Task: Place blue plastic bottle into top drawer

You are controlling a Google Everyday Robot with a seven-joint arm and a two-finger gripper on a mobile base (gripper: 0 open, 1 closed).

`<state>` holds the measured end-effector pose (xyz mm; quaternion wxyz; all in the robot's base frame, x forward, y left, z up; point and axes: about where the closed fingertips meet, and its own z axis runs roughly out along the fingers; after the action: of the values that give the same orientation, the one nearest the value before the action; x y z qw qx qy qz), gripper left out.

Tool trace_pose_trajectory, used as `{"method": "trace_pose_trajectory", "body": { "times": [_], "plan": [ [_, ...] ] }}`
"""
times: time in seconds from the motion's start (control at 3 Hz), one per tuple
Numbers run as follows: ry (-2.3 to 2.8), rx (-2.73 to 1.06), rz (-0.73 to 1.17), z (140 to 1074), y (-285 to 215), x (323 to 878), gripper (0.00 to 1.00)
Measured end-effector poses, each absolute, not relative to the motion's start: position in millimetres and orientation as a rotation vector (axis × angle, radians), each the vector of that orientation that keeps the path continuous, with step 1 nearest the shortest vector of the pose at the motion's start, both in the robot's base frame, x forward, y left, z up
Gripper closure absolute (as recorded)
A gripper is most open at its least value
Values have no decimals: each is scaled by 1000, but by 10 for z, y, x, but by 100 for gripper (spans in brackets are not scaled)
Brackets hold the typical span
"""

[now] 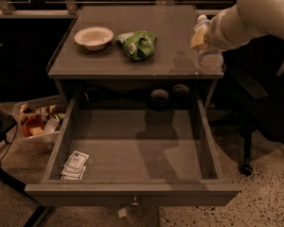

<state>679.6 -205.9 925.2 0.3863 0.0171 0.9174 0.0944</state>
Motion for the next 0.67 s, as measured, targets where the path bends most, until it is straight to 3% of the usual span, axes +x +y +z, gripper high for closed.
{"method": "trace_pose_trajectory", "body": {
  "times": [0.33, 0.67],
  "plan": [
    [2341, -24, 286, 8993, -2147, 6166, 100],
    [2340, -25, 286, 8998, -2143, 6168, 100]
  ]
}}
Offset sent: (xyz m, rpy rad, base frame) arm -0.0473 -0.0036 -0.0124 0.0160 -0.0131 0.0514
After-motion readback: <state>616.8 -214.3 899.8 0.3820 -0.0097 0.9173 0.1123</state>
